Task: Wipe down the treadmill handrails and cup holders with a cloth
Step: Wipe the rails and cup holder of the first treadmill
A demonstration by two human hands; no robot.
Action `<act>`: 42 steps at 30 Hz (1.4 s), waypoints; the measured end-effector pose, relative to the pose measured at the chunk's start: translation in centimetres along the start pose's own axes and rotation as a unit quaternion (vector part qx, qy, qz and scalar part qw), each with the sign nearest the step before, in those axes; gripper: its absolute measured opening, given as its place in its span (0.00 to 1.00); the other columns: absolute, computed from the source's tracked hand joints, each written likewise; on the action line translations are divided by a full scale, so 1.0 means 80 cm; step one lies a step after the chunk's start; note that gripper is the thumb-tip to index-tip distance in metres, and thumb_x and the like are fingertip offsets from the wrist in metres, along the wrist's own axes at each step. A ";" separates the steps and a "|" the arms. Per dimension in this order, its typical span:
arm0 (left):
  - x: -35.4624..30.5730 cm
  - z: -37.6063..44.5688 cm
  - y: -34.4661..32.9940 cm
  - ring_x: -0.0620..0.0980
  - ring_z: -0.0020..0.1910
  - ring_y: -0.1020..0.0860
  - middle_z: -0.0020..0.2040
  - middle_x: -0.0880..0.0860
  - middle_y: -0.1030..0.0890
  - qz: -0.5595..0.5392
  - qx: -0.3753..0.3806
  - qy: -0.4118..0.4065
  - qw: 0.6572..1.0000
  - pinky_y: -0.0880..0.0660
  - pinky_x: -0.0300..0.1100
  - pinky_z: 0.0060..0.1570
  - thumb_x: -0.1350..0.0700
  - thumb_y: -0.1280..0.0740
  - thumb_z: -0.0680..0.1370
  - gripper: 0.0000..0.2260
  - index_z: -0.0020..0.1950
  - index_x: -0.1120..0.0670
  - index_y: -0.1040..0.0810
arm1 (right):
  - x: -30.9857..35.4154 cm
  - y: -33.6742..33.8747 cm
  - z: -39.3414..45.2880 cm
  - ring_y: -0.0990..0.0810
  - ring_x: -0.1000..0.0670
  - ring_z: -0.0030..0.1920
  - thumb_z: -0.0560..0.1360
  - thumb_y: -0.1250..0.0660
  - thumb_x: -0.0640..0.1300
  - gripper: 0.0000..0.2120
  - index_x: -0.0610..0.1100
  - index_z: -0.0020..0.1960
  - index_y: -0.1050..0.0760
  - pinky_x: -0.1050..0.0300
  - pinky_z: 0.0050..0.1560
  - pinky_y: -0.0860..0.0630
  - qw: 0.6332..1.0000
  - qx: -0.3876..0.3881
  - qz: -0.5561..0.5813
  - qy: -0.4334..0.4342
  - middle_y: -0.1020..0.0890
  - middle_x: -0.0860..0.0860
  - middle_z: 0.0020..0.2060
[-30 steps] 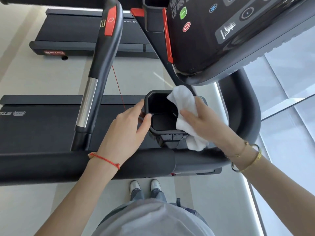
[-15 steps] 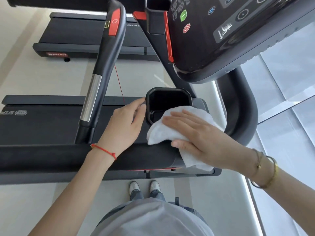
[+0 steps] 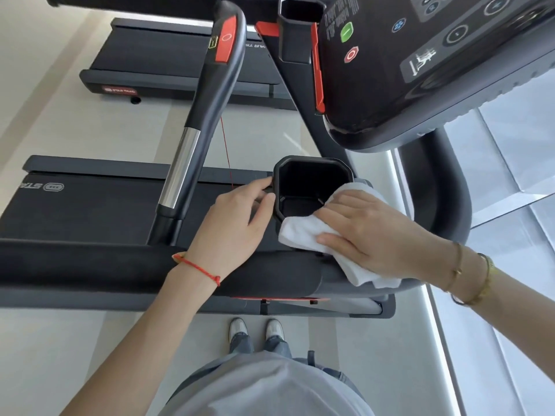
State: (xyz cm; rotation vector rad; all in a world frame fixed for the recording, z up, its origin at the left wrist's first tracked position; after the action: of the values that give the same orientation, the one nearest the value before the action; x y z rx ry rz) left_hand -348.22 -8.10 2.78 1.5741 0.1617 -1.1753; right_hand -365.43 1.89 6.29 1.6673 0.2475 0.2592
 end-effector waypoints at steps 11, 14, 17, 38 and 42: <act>-0.004 -0.001 0.001 0.42 0.41 0.24 0.40 0.38 0.23 -0.004 0.019 0.013 1.000 0.28 0.38 0.47 0.51 0.43 0.83 0.17 0.70 0.50 0.27 | 0.028 -0.004 0.007 0.22 0.45 0.43 0.81 0.56 0.56 0.24 0.42 0.50 0.27 0.54 0.52 0.27 0.996 -0.006 0.014 -0.087 0.21 0.50 0.41; -0.006 -0.004 0.006 0.44 0.47 0.23 0.47 0.40 0.21 0.010 0.036 0.002 0.999 0.26 0.42 0.51 0.52 0.44 0.83 0.17 0.72 0.50 0.29 | 0.033 -0.005 0.008 0.22 0.45 0.40 0.81 0.55 0.54 0.24 0.41 0.47 0.25 0.54 0.49 0.26 0.994 -0.006 -0.015 -0.103 0.20 0.48 0.38; 0.000 -0.008 0.015 0.45 0.50 0.22 0.54 0.45 0.20 0.016 0.036 0.005 0.999 0.26 0.40 0.52 0.52 0.46 0.84 0.17 0.72 0.49 0.29 | 0.049 -0.006 0.028 0.24 0.46 0.33 0.81 0.53 0.53 0.21 0.43 0.41 0.30 0.55 0.39 0.32 0.990 -0.034 -0.017 -0.133 0.23 0.49 0.31; -0.007 -0.017 0.020 0.48 0.52 0.22 0.57 0.44 0.21 0.017 0.042 0.005 0.999 0.25 0.51 0.54 0.49 0.46 0.83 0.20 0.76 0.48 0.36 | 0.046 -0.007 0.019 0.25 0.48 0.57 0.81 0.61 0.59 0.28 0.49 0.58 0.25 0.52 0.68 0.37 0.985 -0.003 0.027 -0.168 0.21 0.55 0.50; -0.014 -0.015 0.015 0.48 0.51 0.22 0.51 0.41 0.21 0.011 0.029 0.000 1.000 0.25 0.51 0.54 0.49 0.46 0.83 0.19 0.74 0.48 0.33 | 0.042 -0.009 -0.012 0.46 0.40 0.77 0.82 0.59 0.60 0.26 0.56 0.73 0.35 0.34 0.75 0.51 0.964 -0.004 0.018 -0.266 0.36 0.50 0.74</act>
State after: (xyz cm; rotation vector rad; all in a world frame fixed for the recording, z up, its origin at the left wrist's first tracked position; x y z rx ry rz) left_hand -347.32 -7.11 4.26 1.6232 0.1100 -1.1714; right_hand -362.55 3.93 5.78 1.6709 -0.1883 -0.1652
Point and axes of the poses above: each hand's wrist, its own z-axis towards the middle knuckle, its own y-axis out of the back of the hand, x = y × z, the point moved 4 cm from there along z, towards the middle knuckle
